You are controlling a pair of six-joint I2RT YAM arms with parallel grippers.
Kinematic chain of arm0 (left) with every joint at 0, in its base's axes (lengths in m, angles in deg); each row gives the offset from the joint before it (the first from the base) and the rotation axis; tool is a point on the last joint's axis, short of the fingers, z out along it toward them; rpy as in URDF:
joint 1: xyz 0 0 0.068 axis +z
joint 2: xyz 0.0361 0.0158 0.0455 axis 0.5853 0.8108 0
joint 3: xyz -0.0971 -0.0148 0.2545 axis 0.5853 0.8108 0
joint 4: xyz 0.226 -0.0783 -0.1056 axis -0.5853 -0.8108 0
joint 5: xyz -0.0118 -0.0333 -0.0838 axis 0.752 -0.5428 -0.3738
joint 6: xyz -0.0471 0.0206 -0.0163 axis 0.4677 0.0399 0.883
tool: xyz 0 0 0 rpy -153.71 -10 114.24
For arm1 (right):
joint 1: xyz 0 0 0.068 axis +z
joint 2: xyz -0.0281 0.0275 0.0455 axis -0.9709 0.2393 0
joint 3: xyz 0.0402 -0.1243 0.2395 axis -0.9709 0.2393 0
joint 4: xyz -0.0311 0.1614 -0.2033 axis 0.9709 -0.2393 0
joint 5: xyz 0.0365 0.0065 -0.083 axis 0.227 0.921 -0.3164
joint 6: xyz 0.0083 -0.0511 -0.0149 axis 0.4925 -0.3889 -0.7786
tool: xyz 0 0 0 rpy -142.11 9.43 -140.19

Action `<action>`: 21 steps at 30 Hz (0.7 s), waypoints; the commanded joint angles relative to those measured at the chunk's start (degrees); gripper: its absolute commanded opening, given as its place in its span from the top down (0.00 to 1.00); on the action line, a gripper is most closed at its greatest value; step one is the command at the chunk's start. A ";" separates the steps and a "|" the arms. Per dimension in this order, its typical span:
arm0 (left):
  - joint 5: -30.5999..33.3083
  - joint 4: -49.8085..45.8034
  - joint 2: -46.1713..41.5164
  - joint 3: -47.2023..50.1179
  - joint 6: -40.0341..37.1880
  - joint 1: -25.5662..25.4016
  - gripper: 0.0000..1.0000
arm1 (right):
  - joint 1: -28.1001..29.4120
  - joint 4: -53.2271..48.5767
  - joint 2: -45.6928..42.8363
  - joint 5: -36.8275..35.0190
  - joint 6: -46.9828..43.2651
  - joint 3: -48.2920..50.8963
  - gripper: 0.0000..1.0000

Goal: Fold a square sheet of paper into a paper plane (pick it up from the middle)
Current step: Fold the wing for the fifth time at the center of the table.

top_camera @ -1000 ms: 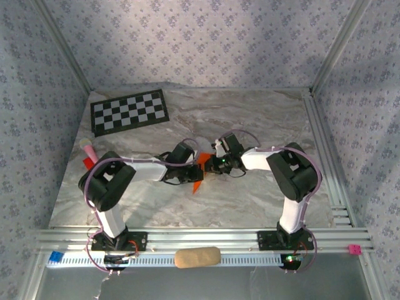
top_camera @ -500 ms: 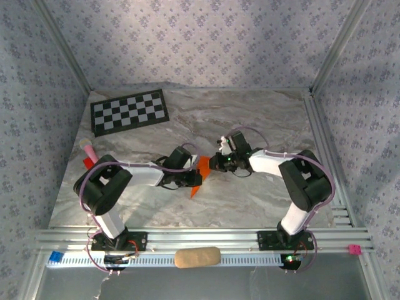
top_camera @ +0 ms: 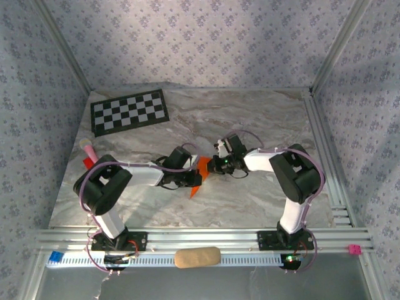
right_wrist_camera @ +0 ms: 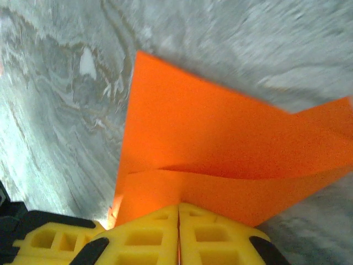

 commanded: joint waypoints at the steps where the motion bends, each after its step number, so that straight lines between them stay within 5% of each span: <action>1: 0.94 -8.91 1.14 2.44 -1.53 0.11 1.00 | -2.99 1.11 1.88 -3.47 1.50 -0.13 0.91; 21: 0.85 -8.01 1.23 2.64 -0.99 0.18 1.00 | -8.68 -5.42 -3.07 -9.44 3.46 -3.63 0.89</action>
